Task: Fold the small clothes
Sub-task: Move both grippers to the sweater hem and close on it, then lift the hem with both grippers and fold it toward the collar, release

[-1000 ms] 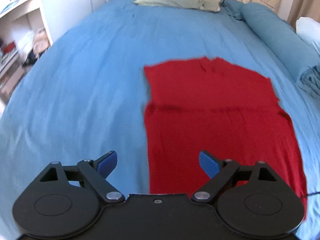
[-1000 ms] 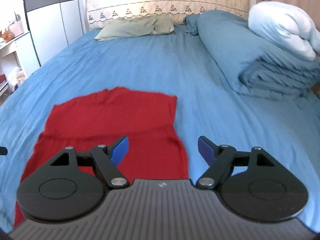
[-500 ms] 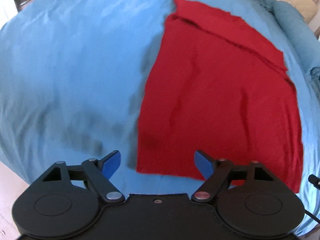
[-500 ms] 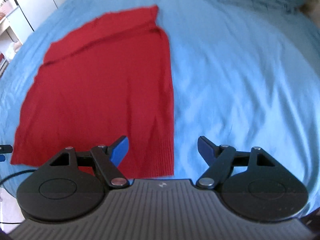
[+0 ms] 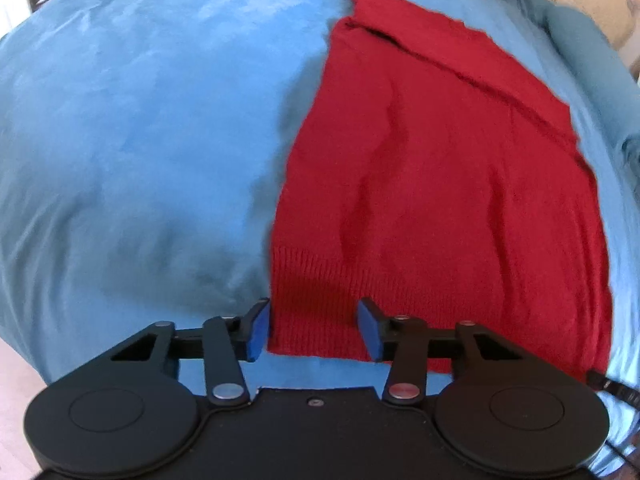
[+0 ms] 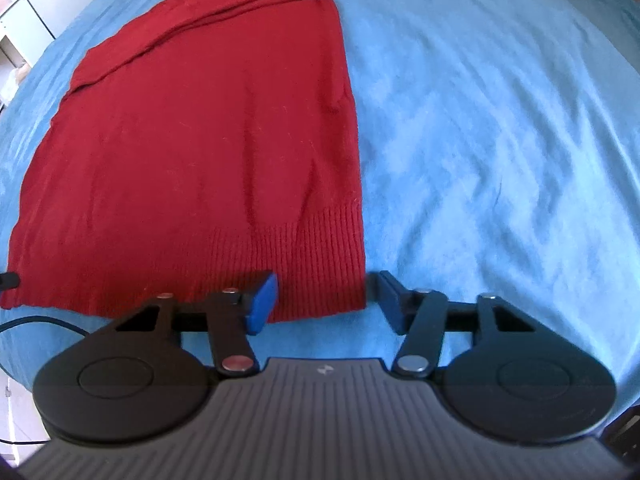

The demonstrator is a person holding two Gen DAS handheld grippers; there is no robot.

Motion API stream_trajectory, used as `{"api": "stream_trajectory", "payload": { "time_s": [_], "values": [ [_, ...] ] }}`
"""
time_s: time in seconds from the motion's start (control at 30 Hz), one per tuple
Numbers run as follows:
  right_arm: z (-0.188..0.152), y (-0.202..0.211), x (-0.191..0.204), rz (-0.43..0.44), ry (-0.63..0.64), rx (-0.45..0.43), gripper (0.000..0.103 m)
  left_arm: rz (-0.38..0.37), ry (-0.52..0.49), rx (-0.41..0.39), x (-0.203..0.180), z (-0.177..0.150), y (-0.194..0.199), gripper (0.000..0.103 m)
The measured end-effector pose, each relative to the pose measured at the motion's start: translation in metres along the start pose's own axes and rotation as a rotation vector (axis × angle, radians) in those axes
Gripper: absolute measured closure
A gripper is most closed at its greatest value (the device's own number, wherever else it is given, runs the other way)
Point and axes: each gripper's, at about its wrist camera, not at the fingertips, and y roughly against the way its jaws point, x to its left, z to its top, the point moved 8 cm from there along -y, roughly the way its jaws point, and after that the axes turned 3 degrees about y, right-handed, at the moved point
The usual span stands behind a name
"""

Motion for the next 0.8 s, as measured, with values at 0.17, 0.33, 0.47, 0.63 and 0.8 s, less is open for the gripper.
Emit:
{"api": "stream_trajectory", "payload": {
  "time_s": [0.17,0.33,0.47,0.63,0.8],
  "values": [
    [0.009,-0.006,-0.003,-0.002,-0.036,0.022,0.068,-0.003,0.027,0.049,0.006,0.009,-0.008,0.097],
    [0.016,-0.004,0.004,-0.006,-0.007,0.041,0.081,-0.004,-0.013,0.077,0.001,0.015,-0.004,0.098],
    [0.026,0.008,0.003,0.006,-0.029,0.033,0.082,-0.020,-0.019,0.074,-0.007,0.026,0.011,0.098],
    [0.060,0.047,0.010,0.063,-0.039,-0.018,0.082,-0.056,-0.022,0.044,-0.021,0.055,0.049,0.098],
    [0.131,0.098,0.026,0.124,-0.039,-0.145,0.083,-0.116,0.026,-0.080,-0.040,0.120,0.098,0.098]
  ]
}}
